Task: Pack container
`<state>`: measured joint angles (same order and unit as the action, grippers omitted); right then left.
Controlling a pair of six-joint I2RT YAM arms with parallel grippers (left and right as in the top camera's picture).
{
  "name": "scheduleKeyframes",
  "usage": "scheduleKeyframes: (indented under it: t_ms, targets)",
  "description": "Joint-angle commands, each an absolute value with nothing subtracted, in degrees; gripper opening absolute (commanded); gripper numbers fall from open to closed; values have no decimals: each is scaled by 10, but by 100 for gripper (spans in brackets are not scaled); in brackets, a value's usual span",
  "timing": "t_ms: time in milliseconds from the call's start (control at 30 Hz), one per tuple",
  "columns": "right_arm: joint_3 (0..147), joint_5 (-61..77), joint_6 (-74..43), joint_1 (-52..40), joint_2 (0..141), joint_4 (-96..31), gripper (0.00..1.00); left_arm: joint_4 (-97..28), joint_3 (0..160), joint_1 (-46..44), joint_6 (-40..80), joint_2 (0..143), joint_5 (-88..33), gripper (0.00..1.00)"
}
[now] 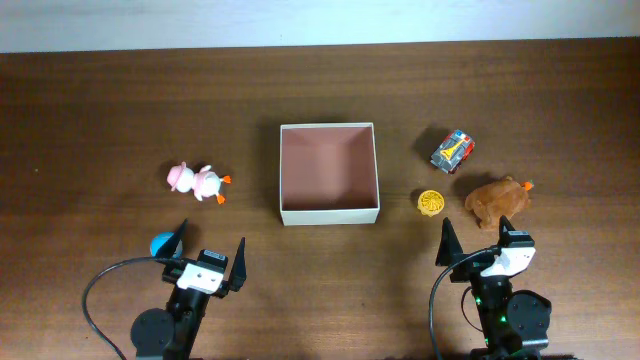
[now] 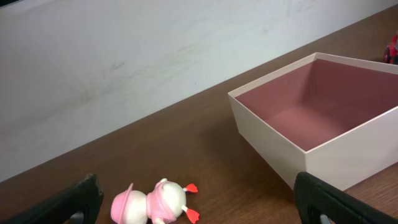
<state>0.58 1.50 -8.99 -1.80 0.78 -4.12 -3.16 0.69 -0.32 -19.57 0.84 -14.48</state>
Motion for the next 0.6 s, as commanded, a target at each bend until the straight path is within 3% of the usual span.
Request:
scheduleKeyframes:
  t_ms: [0,567]
  targets:
    - [3,8,-91,-14,2,-45,100,-35,5,-3,-198,3,-139,100]
    - [3,8,-90,-14,2,-45,99,-35,5,-3,-198,3,-139,100]
